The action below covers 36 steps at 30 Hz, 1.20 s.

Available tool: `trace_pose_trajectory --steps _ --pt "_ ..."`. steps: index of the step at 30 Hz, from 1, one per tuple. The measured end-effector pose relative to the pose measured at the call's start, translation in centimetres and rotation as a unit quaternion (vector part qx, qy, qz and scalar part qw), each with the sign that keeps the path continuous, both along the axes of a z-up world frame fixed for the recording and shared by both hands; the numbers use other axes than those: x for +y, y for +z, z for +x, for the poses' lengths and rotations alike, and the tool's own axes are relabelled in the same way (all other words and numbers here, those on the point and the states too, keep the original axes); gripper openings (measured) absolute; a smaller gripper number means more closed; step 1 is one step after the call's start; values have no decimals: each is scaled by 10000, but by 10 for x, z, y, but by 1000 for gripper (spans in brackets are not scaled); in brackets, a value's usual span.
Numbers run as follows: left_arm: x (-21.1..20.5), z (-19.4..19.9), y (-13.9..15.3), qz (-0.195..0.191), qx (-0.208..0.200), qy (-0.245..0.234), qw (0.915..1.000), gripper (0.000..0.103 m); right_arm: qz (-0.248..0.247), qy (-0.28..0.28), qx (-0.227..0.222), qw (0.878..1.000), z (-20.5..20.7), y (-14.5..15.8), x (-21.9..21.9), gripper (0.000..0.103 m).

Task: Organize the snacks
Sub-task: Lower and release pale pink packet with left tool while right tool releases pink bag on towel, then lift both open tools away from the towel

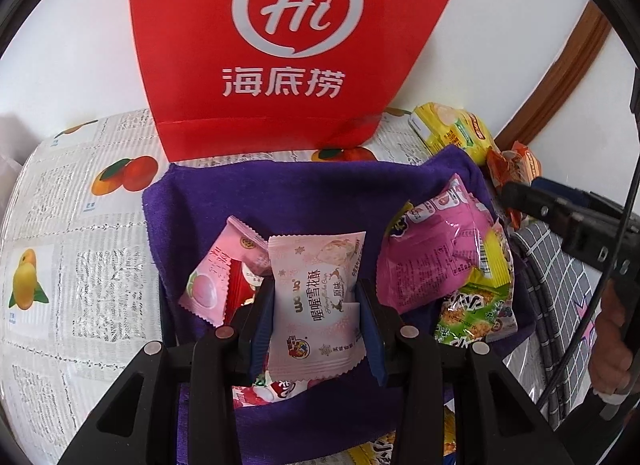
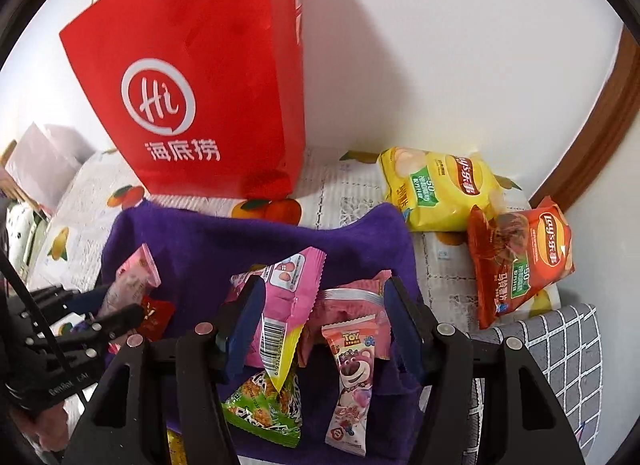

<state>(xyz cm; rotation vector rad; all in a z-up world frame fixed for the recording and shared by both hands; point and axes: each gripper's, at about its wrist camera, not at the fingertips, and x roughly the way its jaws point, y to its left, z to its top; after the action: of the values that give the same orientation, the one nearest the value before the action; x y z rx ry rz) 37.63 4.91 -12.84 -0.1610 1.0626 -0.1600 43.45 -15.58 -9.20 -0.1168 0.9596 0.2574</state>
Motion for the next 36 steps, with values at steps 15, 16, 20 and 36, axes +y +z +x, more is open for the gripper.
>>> trace_pose_trajectory --steps 15,16,20,36 --pt "-2 0 -3 -218 90 -137 9996 40 92 42 -24 9999 -3 2 2 61" --pt "-2 0 -3 -241 86 -145 9996 40 85 49 -18 10000 -3 2 2 61" --pt "-4 0 -2 -360 55 -213 9991 40 57 46 -4 10000 -2 1 3 61" --pt "-7 -1 7 -481 -17 -325 9983 61 148 117 -36 9998 -5 4 5 61"
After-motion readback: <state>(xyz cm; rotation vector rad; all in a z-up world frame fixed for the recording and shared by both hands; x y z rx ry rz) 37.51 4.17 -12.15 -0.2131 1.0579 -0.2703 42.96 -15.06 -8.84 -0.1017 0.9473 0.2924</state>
